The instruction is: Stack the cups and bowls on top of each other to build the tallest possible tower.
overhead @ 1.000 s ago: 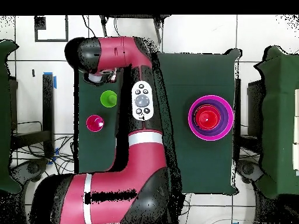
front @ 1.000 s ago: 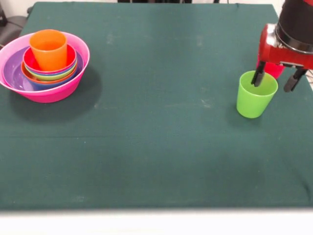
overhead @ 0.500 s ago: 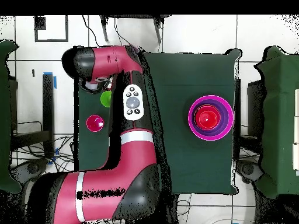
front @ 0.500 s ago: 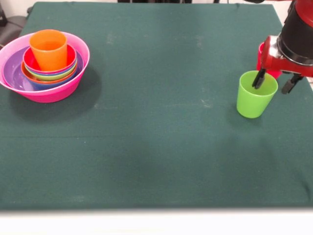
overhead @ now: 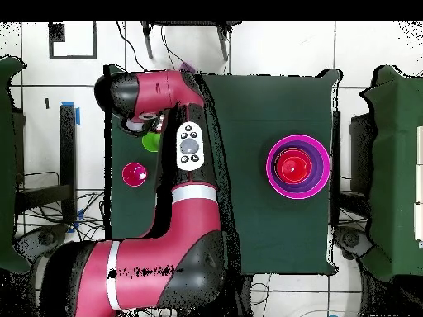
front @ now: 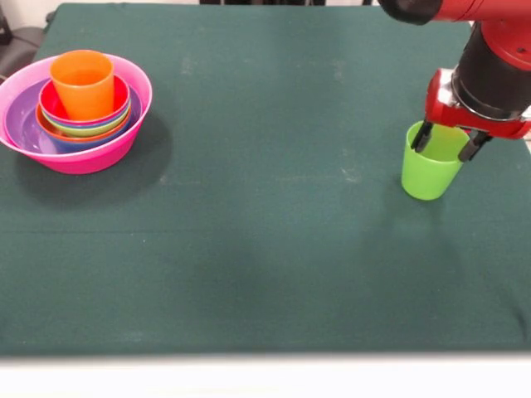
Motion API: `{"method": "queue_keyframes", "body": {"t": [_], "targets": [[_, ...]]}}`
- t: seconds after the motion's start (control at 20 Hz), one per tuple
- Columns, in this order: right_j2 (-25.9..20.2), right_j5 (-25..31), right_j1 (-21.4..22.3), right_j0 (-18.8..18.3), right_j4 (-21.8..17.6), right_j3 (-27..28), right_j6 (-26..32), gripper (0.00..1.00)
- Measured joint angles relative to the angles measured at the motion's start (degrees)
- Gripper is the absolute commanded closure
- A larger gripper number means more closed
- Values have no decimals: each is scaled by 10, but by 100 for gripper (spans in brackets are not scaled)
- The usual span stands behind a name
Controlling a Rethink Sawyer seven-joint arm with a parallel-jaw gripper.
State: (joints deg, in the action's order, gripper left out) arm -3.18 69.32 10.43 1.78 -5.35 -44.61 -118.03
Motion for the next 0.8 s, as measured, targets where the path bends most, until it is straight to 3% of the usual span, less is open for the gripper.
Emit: {"method": "queue_keyframes", "body": {"t": [0.8], "targets": [[34, 0, -19, 19, 44, 22, -8, 0]]}}
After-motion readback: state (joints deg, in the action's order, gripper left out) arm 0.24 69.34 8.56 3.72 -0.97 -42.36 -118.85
